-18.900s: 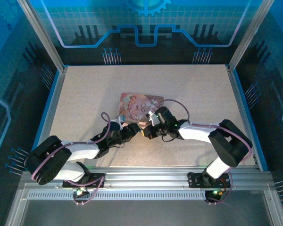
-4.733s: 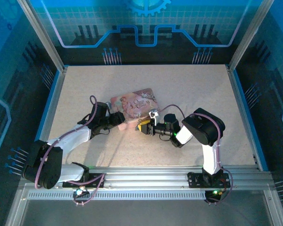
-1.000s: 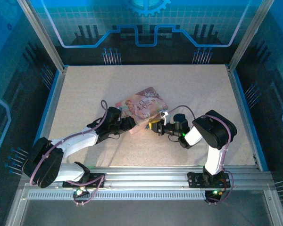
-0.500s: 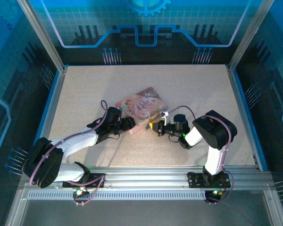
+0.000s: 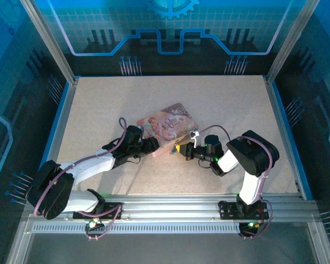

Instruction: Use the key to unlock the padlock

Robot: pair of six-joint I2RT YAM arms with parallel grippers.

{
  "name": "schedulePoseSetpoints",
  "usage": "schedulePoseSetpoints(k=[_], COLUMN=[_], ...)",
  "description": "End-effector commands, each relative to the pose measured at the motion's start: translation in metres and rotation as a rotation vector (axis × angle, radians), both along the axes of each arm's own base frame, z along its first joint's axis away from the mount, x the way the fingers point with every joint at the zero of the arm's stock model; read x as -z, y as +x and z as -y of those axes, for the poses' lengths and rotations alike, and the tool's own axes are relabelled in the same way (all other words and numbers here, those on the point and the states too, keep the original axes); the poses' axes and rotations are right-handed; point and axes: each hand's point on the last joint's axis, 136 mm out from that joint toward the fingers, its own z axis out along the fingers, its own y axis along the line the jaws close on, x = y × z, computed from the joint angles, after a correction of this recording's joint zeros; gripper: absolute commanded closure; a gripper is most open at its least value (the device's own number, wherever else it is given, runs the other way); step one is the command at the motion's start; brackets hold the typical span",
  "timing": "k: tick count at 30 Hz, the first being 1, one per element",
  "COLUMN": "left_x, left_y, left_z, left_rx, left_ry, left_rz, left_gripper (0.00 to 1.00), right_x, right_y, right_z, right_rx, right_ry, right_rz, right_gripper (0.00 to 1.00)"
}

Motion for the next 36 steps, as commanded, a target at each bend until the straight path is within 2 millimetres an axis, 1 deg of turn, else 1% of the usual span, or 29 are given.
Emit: schedulePoseSetpoints(k=[1,8,14,24,27,31,36], left_x=[0.020,0.023,0.026,0.026,0.029,0.033,0.035], left_y=[-0.014,-0.013,-0.014,-0.023,-0.027,-0.029,-0.030], left_z=[0.001,0.000,0.003,0.012,0.015,0.018,0.022], left_rx=[0.019,0.012,0.020,0.035,0.043,0.042,0.053], left_ry=[0.019,0.026,0.019,0.012,0.012,0.007,0.004], left_rz=[-0.075,-0.080,-0.091,-0.095,-0.101,-0.105,-0.109], left_gripper=[0.44,0.44,0.44,0.44,0.44,0.44,0.44], right_x=[-0.022,-0.020,-0.023,-0.036,-0.036,-0.041,-0.047], right_y=[0.000,0.002,0.004,0.017,0.018,0.023,0.028], right_z=[0.003,0.008,0.010,0.018,0.021,0.025,0.023], right_rx=[-0.018,-0.021,0.004,0.134,0.169,0.217,0.227], right_ry=[0.046,0.057,0.087,0.187,0.207,0.237,0.264], right_rz=[0.057,0.012,-0.008,-0.098,-0.139,-0.167,-0.196], right_gripper=[1.00,1.00,1.00,1.00,1.00,1.00,1.00])
